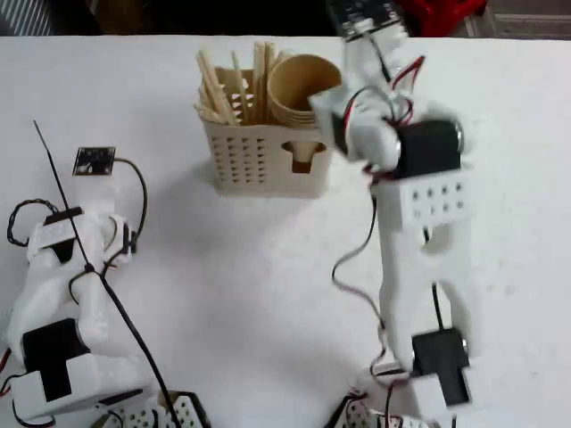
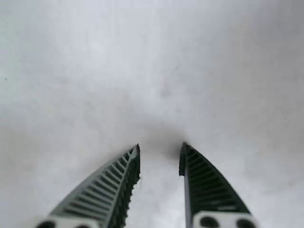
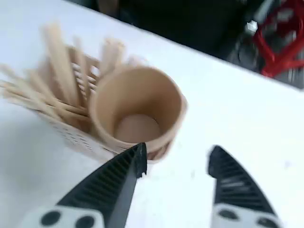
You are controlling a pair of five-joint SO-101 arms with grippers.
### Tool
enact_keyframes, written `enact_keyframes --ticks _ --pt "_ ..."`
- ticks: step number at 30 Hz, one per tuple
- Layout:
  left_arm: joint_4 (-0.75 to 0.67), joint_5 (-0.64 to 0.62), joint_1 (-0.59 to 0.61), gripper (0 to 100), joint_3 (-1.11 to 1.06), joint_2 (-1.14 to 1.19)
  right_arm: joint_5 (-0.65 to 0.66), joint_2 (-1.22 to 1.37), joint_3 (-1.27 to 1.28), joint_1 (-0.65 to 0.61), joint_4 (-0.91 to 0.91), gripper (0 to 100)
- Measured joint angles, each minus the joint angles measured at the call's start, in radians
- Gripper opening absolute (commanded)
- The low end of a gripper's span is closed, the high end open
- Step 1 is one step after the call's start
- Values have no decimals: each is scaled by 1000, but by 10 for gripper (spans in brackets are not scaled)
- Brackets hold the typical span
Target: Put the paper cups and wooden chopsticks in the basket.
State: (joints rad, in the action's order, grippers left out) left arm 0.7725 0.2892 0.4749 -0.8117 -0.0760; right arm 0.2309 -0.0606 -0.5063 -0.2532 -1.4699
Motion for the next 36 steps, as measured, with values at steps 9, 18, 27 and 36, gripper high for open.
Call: enact_keyframes --ticks 9,18,27,36 --pt "0 0 0 151 0 0 3 206 -141 12 0 285" --pt "0 0 0 151 0 0 3 288 -195 28 26 284" --pt "0 0 0 151 0 0 -60 229 -203 25 -18 284" --pt "0 0 0 151 0 0 -69 215 -203 -2 -18 284"
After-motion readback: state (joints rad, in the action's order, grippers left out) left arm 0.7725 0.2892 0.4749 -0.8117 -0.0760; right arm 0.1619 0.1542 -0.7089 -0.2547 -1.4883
